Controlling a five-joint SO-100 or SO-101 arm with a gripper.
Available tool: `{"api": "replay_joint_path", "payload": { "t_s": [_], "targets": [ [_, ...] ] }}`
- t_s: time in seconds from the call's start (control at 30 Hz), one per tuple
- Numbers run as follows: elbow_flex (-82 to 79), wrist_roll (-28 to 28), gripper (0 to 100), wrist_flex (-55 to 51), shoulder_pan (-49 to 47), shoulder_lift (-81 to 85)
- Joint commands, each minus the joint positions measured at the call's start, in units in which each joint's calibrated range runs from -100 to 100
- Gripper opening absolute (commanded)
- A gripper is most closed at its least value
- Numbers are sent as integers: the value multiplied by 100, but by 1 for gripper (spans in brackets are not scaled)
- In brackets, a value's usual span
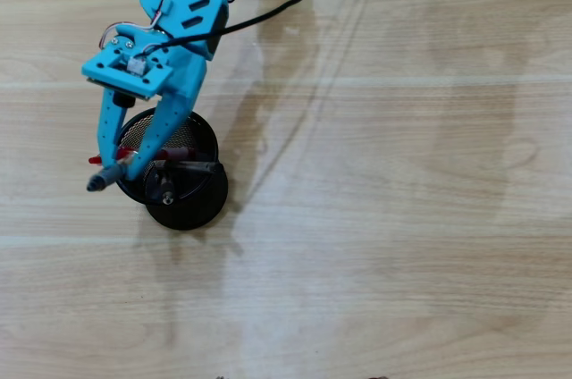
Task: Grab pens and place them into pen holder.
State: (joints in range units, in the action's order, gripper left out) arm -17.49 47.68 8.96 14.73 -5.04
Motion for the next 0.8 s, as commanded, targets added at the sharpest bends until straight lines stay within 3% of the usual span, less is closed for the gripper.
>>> {"api": "replay_joint_path", "payload": {
  "t_s": [0.0, 0.4, 0.53, 0.67, 0.77],
  "targets": [
    [169, 31, 7, 157, 43, 106],
    [205, -58, 8, 157, -22, 216],
    [187, -753, 4, -23, -554, 791],
    [-528, -1396, 4, -1803, -1312, 1941],
    [-2013, -1778, 4, -3040, -1675, 3369]
  ]
}}
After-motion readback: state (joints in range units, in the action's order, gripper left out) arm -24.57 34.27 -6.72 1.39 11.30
